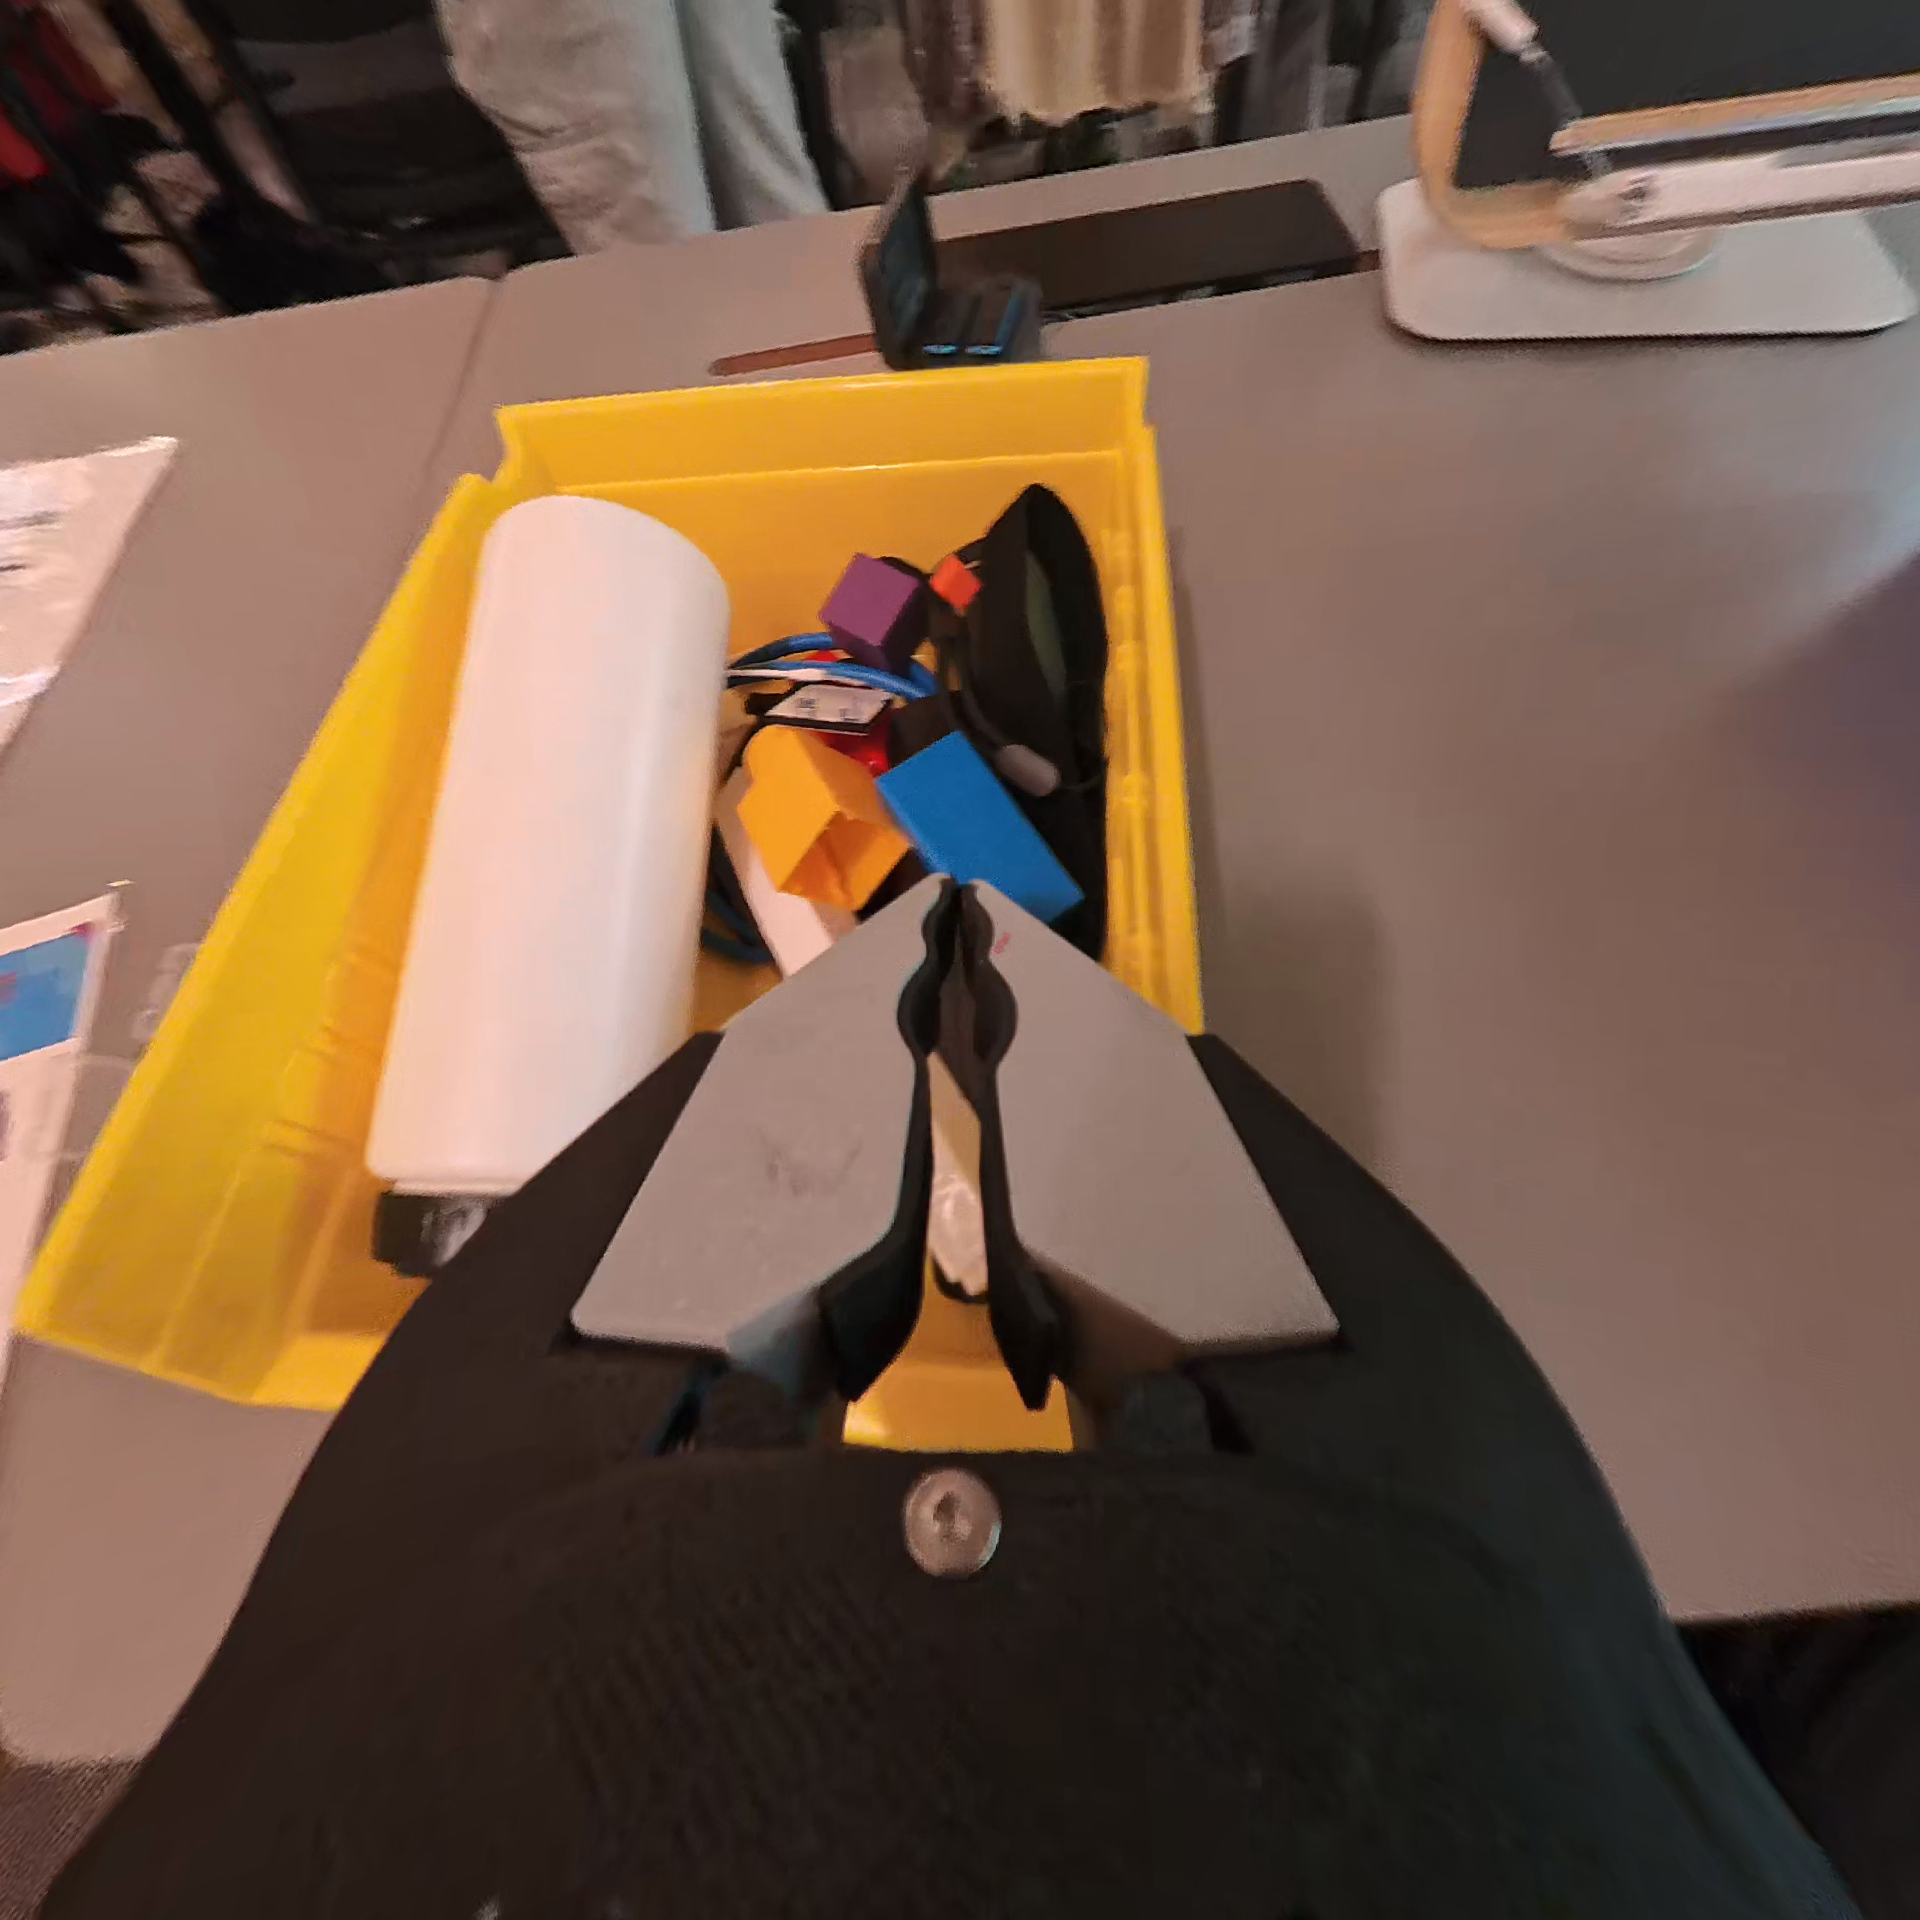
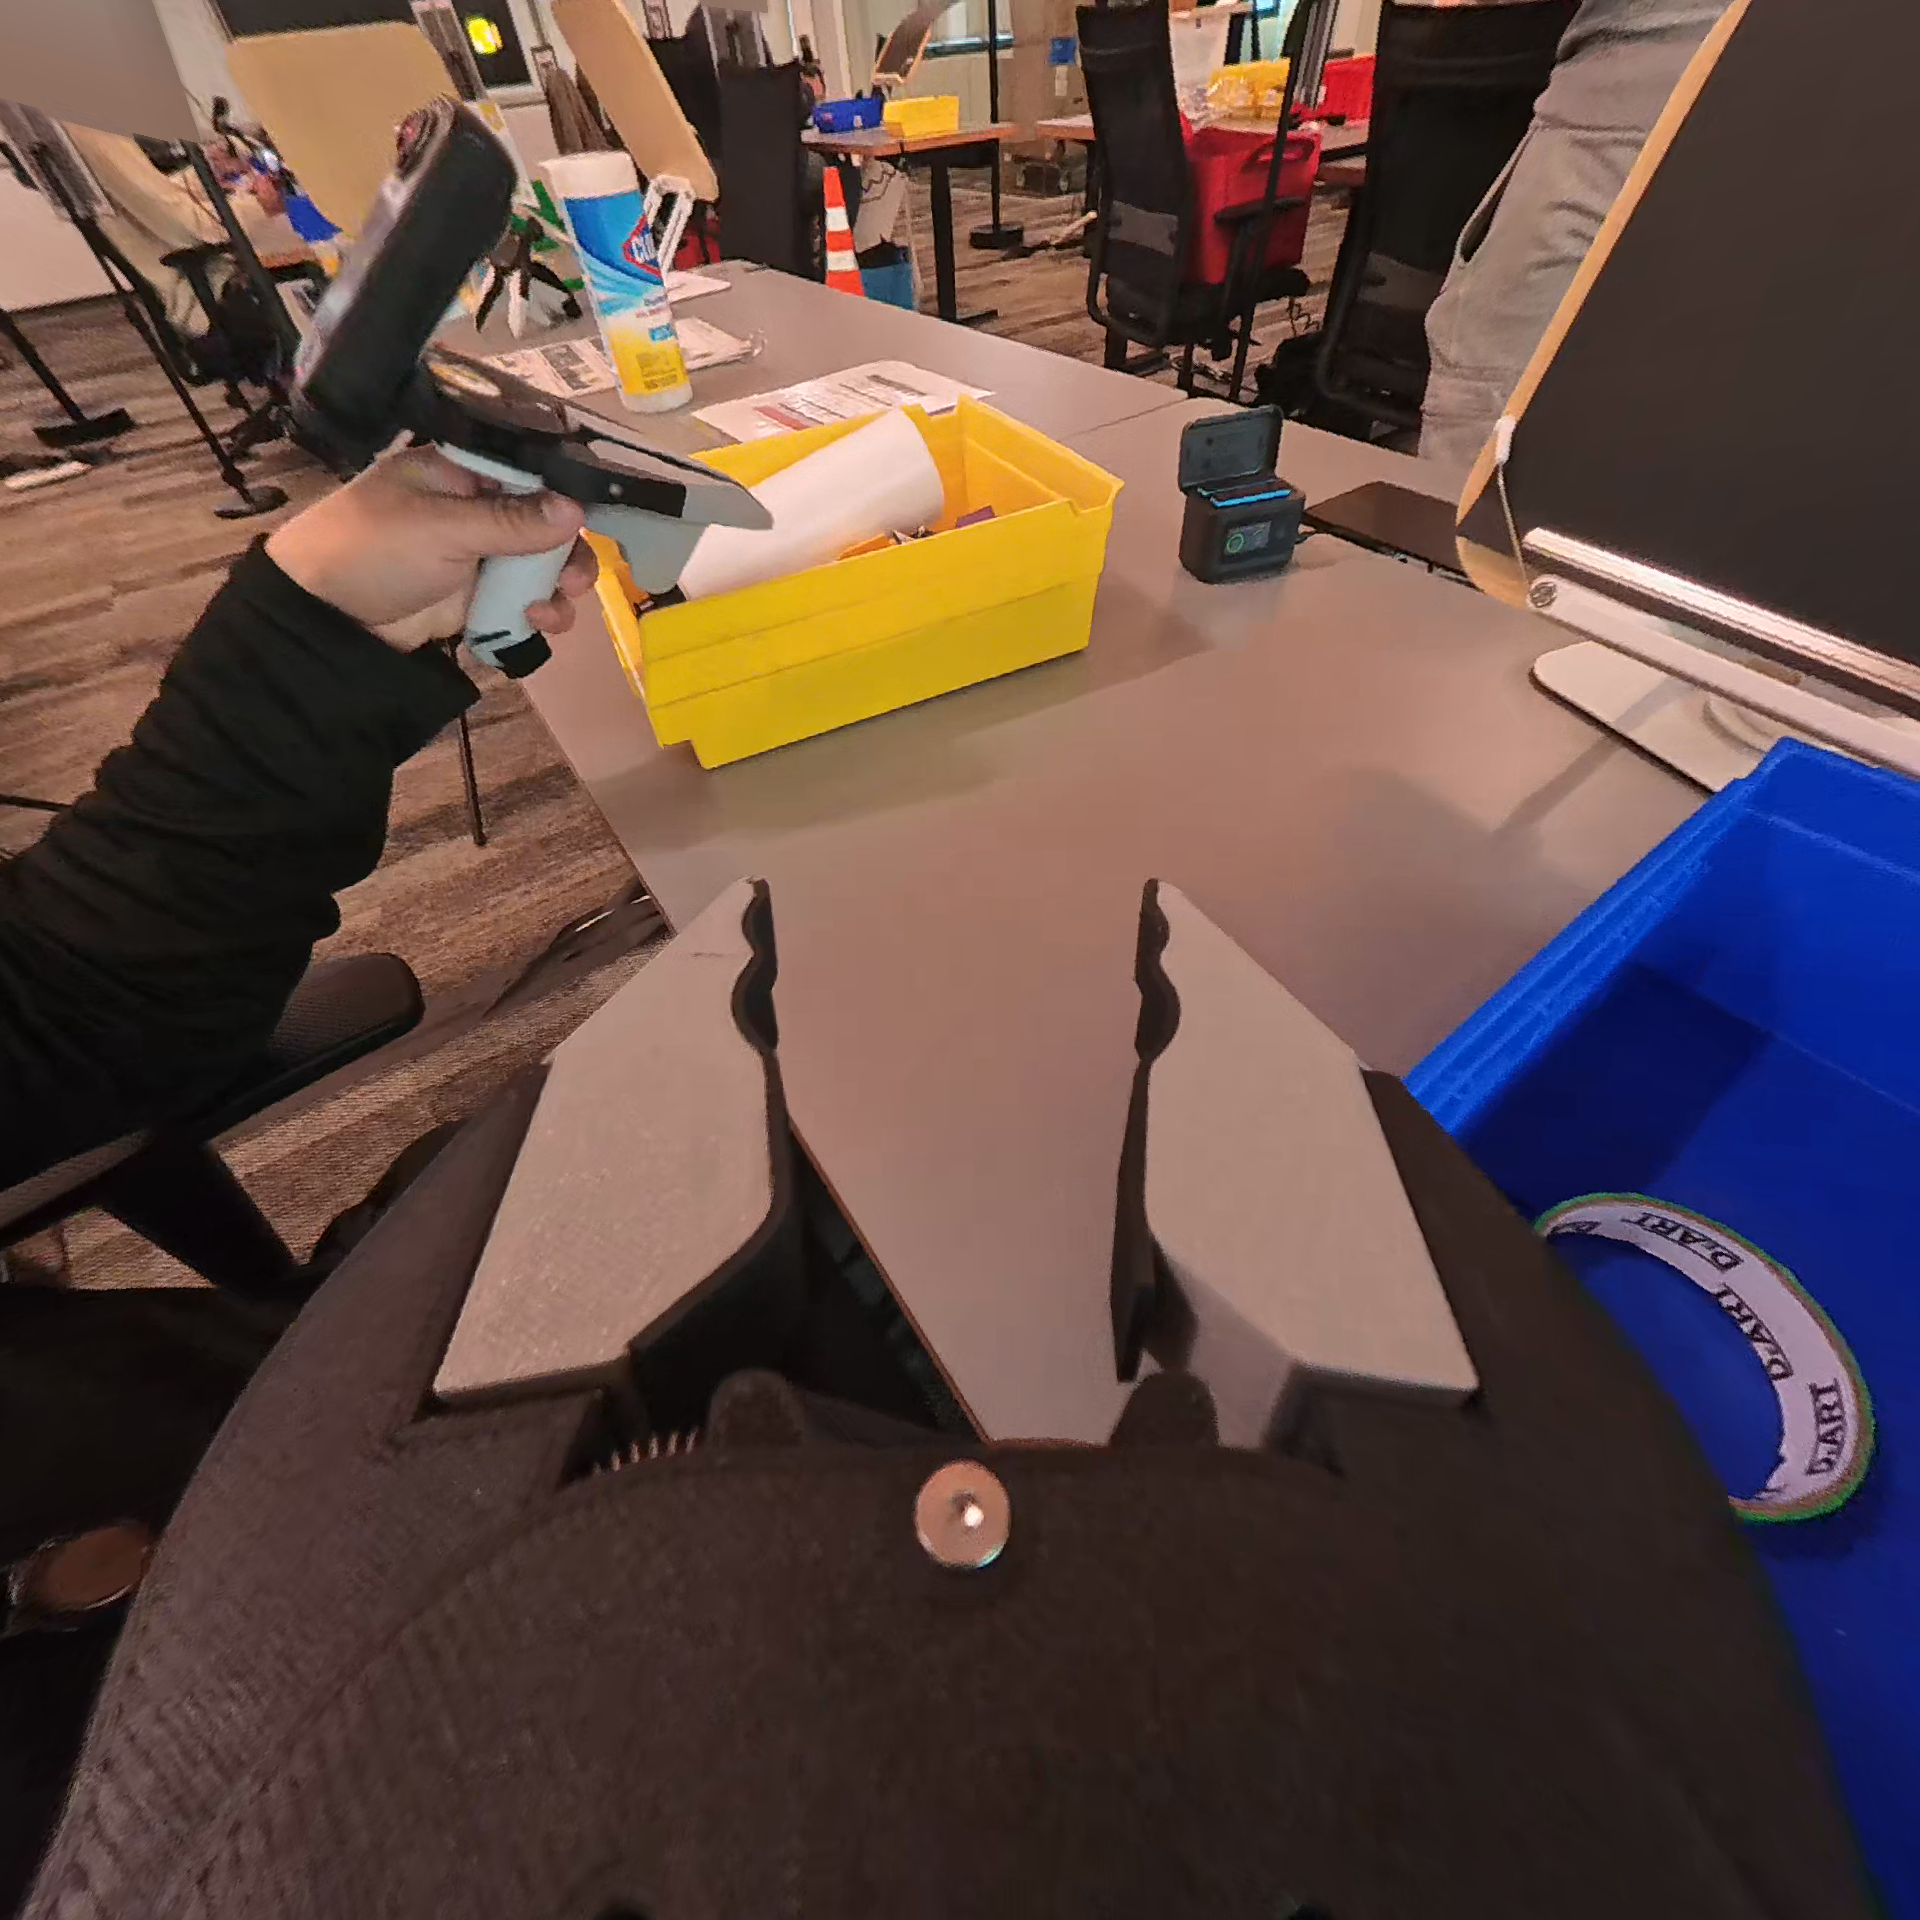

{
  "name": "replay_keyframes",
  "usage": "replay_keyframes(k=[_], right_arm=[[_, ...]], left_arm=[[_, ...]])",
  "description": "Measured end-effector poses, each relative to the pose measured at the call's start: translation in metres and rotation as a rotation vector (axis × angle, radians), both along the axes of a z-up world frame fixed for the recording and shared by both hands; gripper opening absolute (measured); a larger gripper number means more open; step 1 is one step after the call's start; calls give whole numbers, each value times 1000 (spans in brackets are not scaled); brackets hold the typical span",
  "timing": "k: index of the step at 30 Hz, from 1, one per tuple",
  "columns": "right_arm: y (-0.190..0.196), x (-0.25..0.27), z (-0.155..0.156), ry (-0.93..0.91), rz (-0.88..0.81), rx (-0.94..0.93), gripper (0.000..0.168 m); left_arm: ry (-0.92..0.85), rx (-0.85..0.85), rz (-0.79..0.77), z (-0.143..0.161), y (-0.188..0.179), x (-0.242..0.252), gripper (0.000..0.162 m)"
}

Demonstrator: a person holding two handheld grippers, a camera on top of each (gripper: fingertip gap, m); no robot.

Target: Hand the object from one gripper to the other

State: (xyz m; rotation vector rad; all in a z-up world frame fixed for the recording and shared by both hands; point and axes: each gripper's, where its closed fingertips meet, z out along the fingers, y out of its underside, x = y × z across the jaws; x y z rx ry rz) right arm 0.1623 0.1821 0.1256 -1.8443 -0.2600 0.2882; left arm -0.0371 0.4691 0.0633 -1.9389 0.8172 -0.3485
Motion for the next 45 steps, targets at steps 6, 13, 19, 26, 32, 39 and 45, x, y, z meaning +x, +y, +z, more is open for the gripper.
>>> replay_keyframes(k=[6, 13, 19, 26, 32, 39, 45], right_arm=[[-2, 2, 2, 5, -2, 9, 68], [-7, 7, 6, -7, 2, 22, 68], [-9, 14, 10, 61, 5, 39, 66], [-11, 11, 14, 67, 7, 46, 65], [-14, 5, 17, 43, 22, 55, 65], [-21, 4, 26, 40, 25, 82, 65], [-28, 4, 32, 26, 26, 102, 64]], left_arm=[[-96, 33, -39, 16, 2, 12, 0], [-157, 5, -14, 18, 11, 2, 26], [-55, 101, -89, 16, 16, -8, 24], [243, 140, -114, -24, 48, 8, 21], [530, 173, -100, -48, 80, 8, 21], [801, 399, -62, -58, 109, 7, 6], [708, 576, -19, -18, 101, 2, 4]])
